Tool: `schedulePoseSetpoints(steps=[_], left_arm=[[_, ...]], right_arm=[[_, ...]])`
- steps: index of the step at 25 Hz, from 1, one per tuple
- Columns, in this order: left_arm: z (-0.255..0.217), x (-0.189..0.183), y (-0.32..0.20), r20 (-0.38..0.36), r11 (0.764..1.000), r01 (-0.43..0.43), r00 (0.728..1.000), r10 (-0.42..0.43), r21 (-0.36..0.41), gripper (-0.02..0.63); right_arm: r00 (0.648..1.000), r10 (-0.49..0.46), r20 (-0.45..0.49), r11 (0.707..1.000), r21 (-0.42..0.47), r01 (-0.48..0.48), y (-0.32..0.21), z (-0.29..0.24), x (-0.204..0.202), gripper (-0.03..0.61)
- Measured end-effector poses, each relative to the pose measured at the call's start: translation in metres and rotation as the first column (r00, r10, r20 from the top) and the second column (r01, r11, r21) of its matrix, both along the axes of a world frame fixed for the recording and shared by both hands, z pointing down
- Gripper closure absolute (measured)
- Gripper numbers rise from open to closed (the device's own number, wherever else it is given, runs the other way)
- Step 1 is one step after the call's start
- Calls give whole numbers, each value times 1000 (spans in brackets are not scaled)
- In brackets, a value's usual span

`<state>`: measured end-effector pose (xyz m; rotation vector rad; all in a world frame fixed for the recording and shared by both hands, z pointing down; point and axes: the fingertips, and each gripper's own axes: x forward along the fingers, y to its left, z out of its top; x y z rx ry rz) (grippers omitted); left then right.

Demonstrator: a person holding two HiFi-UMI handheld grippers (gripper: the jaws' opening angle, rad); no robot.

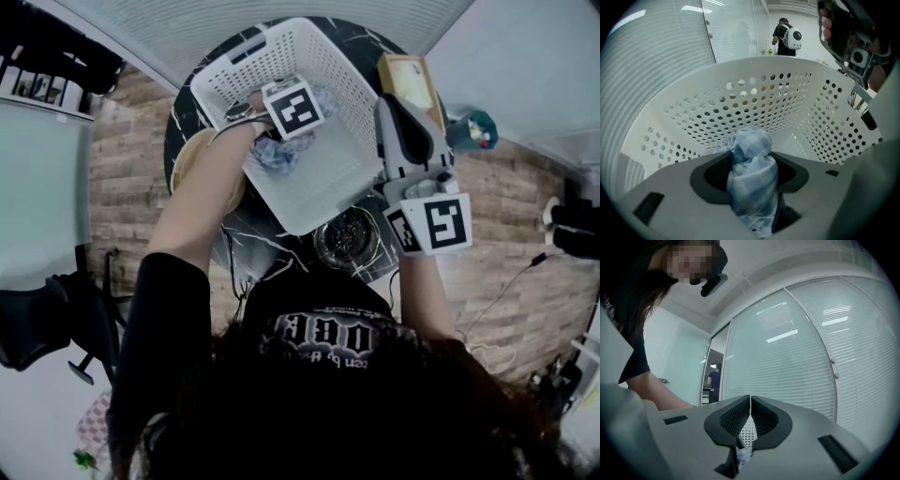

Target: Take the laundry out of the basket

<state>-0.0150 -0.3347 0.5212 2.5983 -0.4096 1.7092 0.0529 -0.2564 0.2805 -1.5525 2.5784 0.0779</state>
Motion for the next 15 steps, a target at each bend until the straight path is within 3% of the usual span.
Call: schedulePoseSetpoints(steps=[7, 15], left_arm=[[-34, 1, -7, -90, 996, 71, 994, -66, 52, 377], [-69, -3, -6, -136, 987, 133, 983, -120, 91, 380]], right_arm=[[1000, 2, 1, 1000, 9, -2, 2, -4, 3, 551], [1000, -12, -3, 1000, 24, 12, 7, -11, 0, 551]])
